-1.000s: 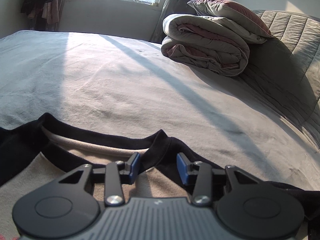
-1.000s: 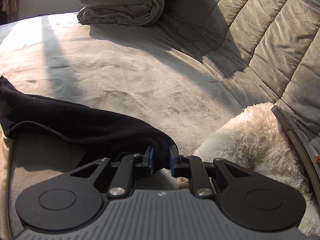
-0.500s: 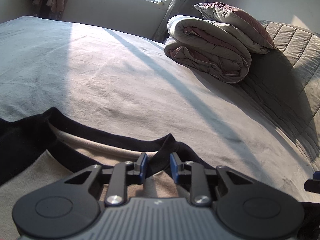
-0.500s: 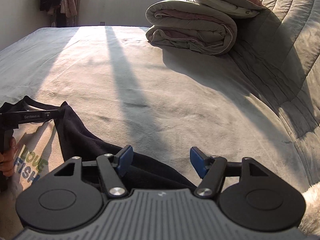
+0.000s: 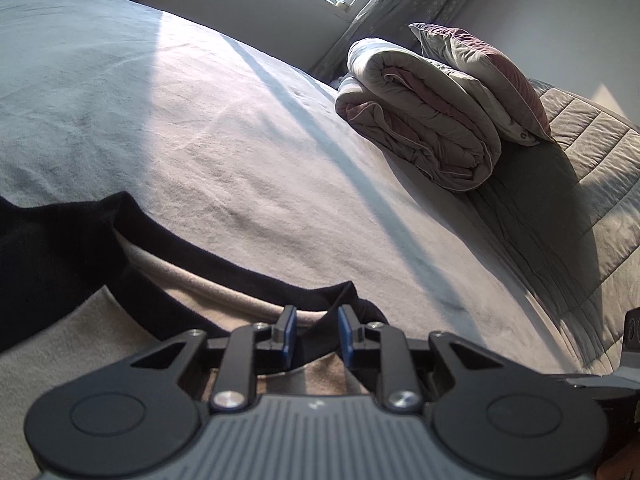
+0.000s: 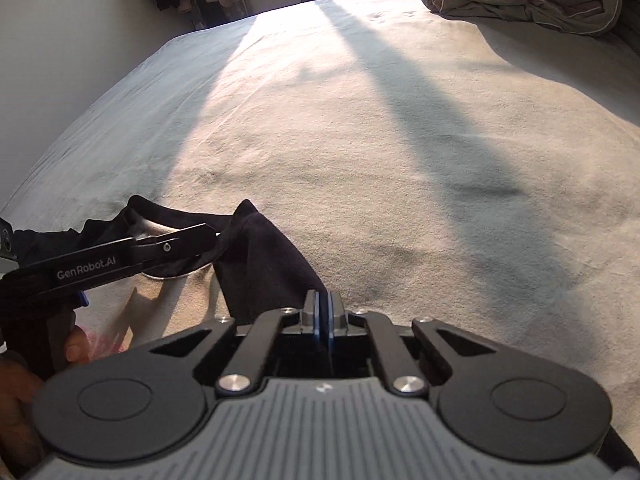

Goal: Fold clothes

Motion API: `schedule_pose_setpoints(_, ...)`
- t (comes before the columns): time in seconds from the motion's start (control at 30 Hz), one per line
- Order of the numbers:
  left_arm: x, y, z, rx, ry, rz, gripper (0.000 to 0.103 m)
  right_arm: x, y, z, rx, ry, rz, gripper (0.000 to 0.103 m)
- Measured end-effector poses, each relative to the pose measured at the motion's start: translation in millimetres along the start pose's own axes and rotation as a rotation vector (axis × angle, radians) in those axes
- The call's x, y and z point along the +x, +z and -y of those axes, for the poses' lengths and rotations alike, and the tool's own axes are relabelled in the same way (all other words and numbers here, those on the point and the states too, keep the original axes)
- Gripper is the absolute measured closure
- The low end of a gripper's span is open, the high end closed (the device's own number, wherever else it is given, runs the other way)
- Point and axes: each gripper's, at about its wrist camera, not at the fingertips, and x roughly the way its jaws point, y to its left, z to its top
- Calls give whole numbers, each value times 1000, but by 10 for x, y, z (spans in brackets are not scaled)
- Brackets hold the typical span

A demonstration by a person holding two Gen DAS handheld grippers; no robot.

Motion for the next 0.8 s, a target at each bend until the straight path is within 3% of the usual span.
schedule_pose_setpoints(0.13, -17, -8, 28, -9, -91, 9, 80, -3, 6, -54, -39, -40, 24, 98)
schedule_pose_setpoints(0.23, 76, -48, 10, -55, -208, -42, 80, -6, 10, -95, -67, -70, 42, 99)
schedule_pose_setpoints(0.3, 230, -105, 15, -79, -244, -115, 80, -8, 13, -123, -87, -90, 54, 98)
schedule_pose_setpoints(0.43, 294, -168, 107, -29, -196, -121, 88, -147, -8, -42, -94, -126, 77, 86)
schedule_pose_setpoints(0.5, 292, -173, 130, -18, -190, -118, 88, -334, -42, 115, -70, -141, 87, 49)
schedule_pose_setpoints(0.7, 282, -174, 163, 7, -179, -113, 88, -763, -307, 610, -48, -254, 23, 46)
schedule_pose_setpoints(0.8, 277, -176, 183, 27, -171, -108, 88, -841, -413, 769, -7, -246, -8, 47)
